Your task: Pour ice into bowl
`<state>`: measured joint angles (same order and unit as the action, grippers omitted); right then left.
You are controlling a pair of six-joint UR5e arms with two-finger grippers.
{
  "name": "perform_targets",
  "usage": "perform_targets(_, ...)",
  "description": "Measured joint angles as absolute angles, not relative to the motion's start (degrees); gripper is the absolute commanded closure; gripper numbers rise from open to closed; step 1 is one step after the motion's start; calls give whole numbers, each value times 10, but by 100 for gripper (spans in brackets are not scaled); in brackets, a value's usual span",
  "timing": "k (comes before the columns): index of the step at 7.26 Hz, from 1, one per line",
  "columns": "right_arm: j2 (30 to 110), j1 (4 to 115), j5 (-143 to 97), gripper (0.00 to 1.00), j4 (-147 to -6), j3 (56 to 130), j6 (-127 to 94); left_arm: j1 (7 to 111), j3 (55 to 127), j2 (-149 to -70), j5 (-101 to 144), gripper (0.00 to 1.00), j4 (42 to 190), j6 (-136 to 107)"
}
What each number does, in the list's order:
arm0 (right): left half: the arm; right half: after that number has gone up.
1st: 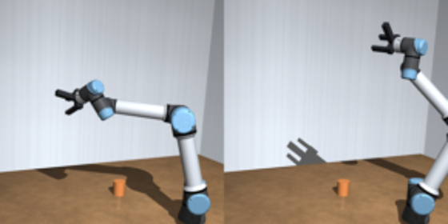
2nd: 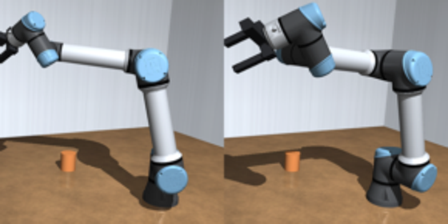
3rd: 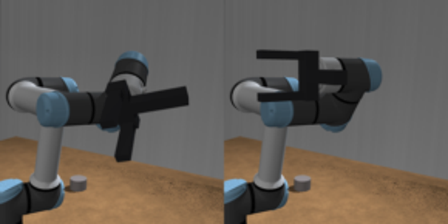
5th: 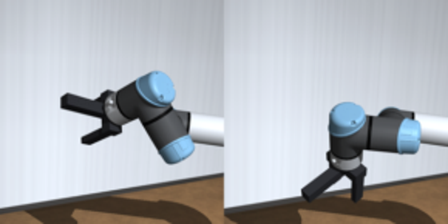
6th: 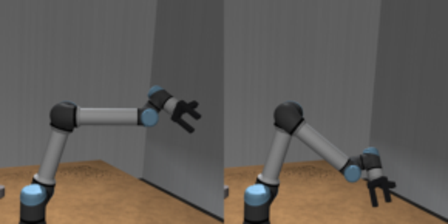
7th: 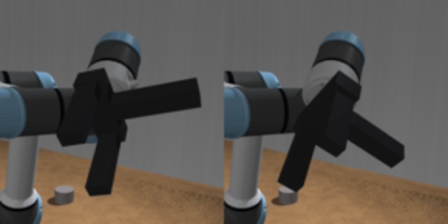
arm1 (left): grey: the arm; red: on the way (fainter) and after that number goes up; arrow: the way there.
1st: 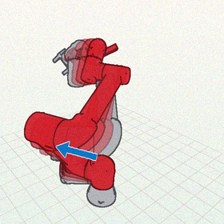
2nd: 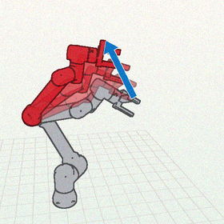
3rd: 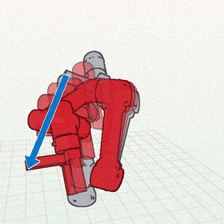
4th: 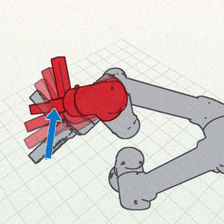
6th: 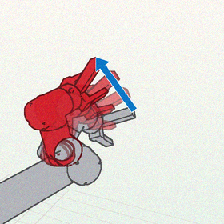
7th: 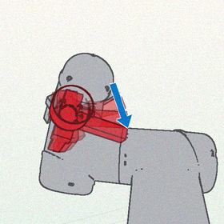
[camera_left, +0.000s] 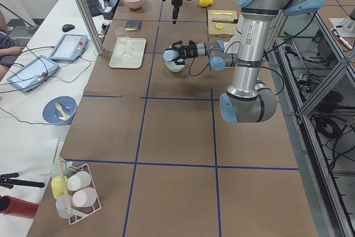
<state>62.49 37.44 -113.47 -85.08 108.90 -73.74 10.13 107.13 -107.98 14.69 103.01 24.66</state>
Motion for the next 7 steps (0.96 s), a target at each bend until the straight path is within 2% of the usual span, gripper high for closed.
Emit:
perform_targets(4, 623, 375, -1134, 0, -850, 1089, -738, 108, 1127, -1071, 264, 100, 1042, 221)
perform_targets(7, 622, 374, -1134, 0, -850, 1089, -738, 124, 1150, -1047, 357, 100, 1066, 43)
